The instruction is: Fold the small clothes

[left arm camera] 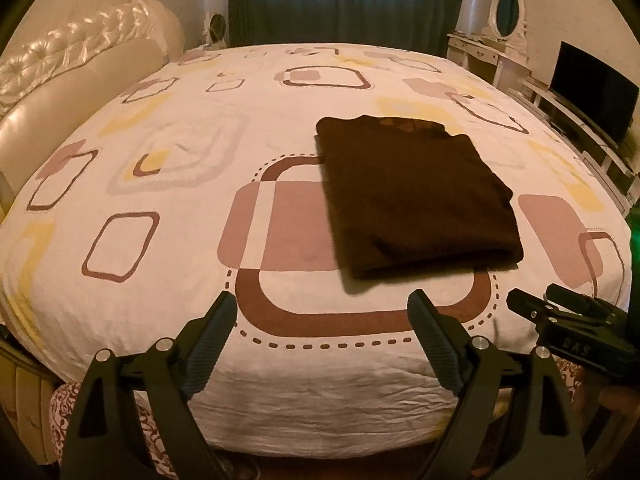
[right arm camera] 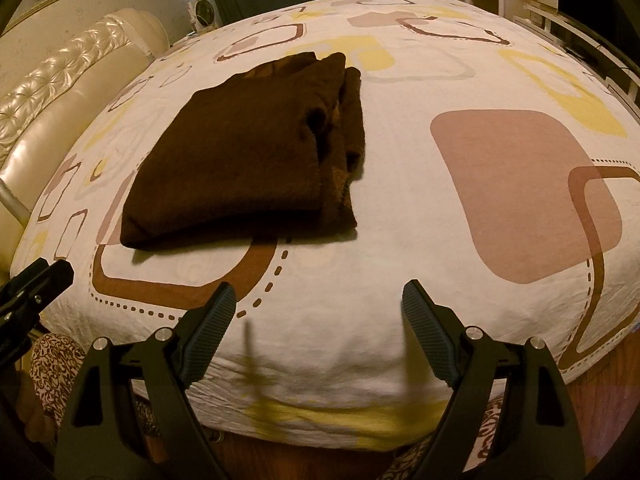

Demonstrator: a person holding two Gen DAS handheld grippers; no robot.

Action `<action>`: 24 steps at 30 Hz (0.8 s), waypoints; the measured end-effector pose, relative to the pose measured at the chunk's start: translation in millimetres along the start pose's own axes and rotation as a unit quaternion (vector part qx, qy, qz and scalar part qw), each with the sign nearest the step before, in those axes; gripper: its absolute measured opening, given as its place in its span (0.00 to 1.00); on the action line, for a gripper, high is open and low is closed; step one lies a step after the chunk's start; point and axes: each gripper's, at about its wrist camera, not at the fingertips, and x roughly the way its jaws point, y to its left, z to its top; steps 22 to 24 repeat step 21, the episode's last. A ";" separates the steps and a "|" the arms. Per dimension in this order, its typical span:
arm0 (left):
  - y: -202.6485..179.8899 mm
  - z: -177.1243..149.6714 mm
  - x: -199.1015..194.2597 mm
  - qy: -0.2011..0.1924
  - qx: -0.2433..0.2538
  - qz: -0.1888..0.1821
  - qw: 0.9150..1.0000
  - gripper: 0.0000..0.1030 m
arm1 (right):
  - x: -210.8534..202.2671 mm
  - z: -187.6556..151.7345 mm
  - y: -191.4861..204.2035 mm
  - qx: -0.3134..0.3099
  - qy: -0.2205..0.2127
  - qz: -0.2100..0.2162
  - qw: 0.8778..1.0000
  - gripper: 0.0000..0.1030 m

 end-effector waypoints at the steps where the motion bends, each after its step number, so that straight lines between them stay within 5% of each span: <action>1: -1.0 0.0 -0.3 -0.001 0.002 -0.001 1.000 0.84 | -0.1 -0.1 0.1 0.000 0.000 0.000 1.000 0.83; 8: -4.2 2.2 -0.8 0.002 -0.007 0.000 1.000 0.87 | 0.0 -0.4 0.4 0.000 0.000 0.000 1.000 0.83; 14: 6.0 24.1 -8.9 -0.015 -0.038 -0.070 0.997 0.88 | 1.2 0.1 3.7 0.004 0.005 0.012 1.000 0.83; 17: 29.4 48.3 0.0 -0.024 -0.068 -0.048 0.996 0.88 | -2.5 11.2 1.7 0.013 0.001 0.029 0.999 0.83; 21: 79.5 104.3 49.2 -0.021 -0.090 0.039 0.995 0.88 | -3.1 52.3 -12.3 0.030 -0.025 0.038 0.998 0.84; 24: 79.5 104.3 49.2 -0.021 -0.090 0.039 0.995 0.88 | -3.1 52.3 -12.3 0.030 -0.025 0.038 0.998 0.84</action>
